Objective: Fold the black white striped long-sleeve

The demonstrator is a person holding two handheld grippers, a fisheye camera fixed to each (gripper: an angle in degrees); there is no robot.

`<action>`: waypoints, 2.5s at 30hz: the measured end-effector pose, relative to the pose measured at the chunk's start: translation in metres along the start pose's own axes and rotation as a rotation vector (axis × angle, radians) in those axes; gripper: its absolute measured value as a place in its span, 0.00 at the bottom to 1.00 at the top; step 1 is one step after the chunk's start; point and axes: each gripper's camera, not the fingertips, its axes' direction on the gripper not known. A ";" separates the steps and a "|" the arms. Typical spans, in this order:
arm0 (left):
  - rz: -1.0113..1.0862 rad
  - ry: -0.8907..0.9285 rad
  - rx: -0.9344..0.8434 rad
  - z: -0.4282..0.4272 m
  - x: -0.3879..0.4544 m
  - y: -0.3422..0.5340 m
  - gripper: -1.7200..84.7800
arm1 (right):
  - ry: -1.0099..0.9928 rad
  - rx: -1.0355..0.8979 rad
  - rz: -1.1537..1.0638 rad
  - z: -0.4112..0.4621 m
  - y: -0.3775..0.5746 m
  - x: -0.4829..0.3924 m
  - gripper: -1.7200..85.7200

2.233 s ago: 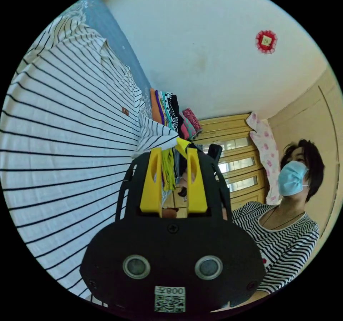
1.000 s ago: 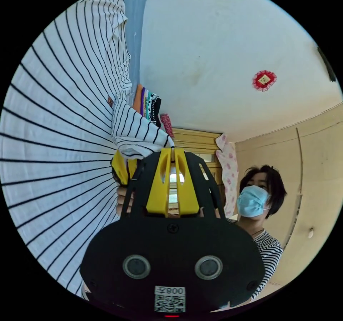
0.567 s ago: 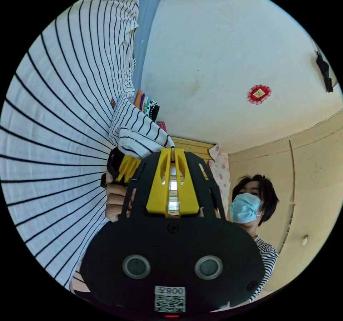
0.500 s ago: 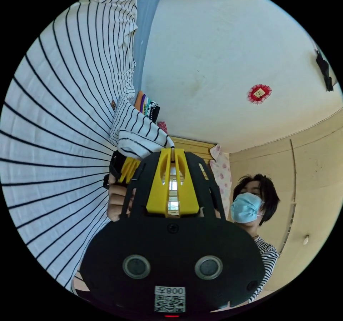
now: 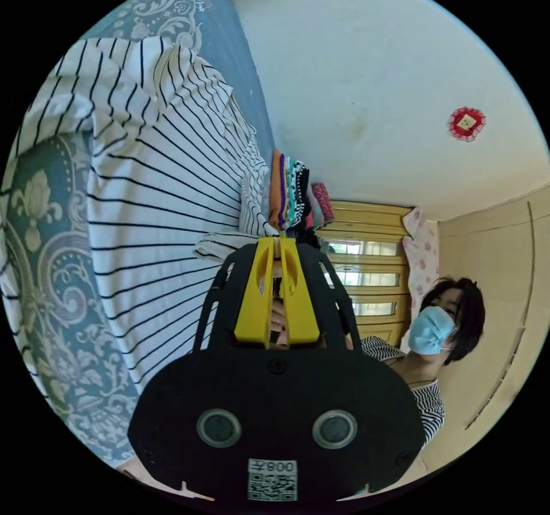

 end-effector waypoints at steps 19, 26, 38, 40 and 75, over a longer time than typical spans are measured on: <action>0.042 -0.454 0.087 -0.018 0.022 0.023 0.12 | 0.814 -0.451 -0.440 0.164 -0.220 -0.134 0.02; 0.170 -0.674 0.137 0.015 0.072 0.011 0.11 | 1.048 -0.664 -0.629 0.230 -0.259 -0.146 0.03; 0.243 -0.697 0.157 0.015 0.154 0.008 0.05 | 1.109 -0.660 -0.696 0.213 -0.302 -0.171 0.02; 0.263 -0.659 0.184 0.008 0.173 0.012 0.05 | 1.056 -0.567 -0.718 0.191 -0.316 -0.197 0.02; 0.609 -0.565 -0.105 0.254 0.442 -0.314 0.12 | 1.463 -0.219 -0.447 -0.243 -0.142 0.001 0.10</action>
